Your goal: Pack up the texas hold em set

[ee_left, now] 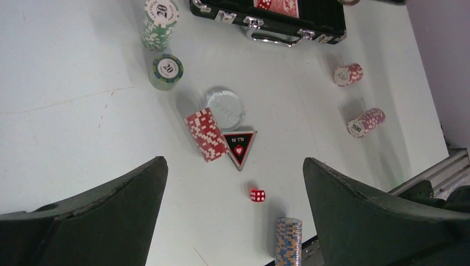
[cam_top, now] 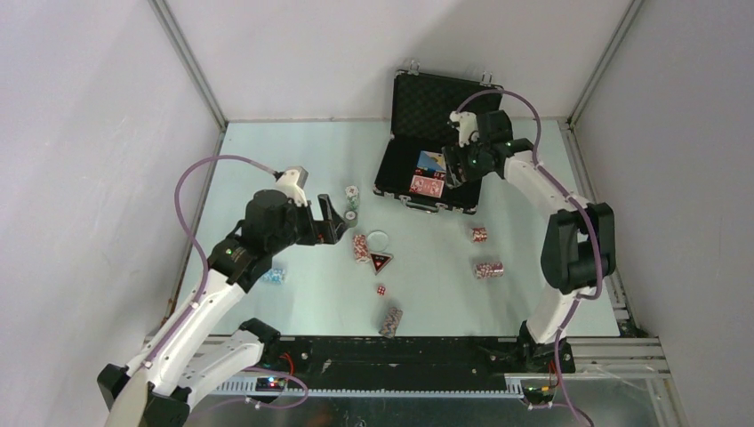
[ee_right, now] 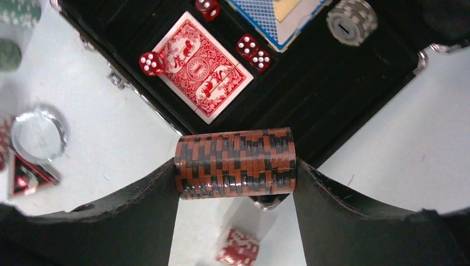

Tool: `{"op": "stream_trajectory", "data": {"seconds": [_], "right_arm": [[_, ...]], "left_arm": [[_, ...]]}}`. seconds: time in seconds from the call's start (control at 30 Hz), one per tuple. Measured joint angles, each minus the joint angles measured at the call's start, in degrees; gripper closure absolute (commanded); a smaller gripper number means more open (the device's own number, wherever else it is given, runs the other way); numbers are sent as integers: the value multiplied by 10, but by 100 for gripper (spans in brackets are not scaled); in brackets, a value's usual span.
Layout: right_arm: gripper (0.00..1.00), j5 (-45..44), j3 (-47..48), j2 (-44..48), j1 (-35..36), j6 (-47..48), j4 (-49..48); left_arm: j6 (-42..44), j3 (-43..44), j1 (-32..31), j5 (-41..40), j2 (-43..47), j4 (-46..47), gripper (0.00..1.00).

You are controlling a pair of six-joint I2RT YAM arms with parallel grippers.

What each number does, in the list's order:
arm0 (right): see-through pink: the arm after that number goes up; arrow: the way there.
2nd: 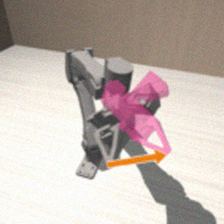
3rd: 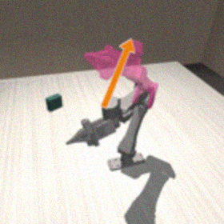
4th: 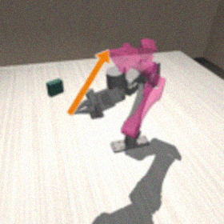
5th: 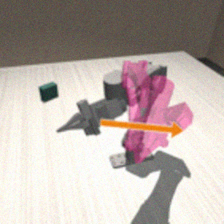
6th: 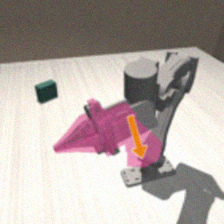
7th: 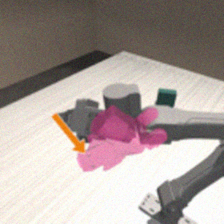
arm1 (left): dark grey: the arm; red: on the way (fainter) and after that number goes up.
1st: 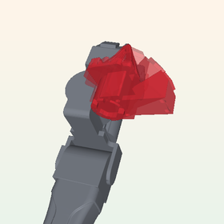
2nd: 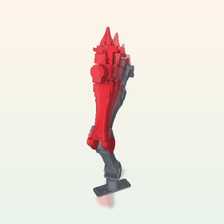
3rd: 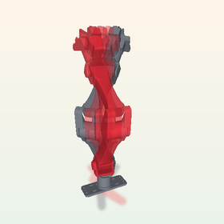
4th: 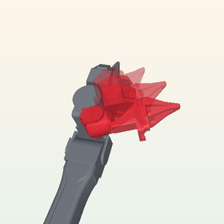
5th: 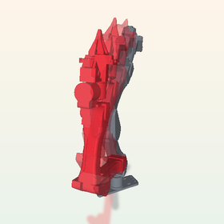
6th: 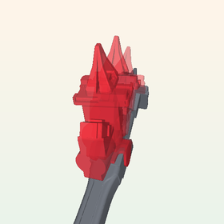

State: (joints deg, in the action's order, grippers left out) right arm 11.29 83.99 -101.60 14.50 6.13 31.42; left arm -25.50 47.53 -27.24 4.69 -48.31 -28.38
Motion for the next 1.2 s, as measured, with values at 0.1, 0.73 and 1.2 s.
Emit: {"op": "stream_trajectory", "data": {"seconds": [0.1,0.73,1.2], "right_arm": [[56,62,0,-23,-22,59,-9],[75,187,73,-121,-94,471,79],[66,190,73,-129,-110,549,128]], "left_arm": [[0,12,0,0,-7,0,0],[32,115,0,-31,-114,-2,0],[52,144,0,-36,-146,-27,0]]}}
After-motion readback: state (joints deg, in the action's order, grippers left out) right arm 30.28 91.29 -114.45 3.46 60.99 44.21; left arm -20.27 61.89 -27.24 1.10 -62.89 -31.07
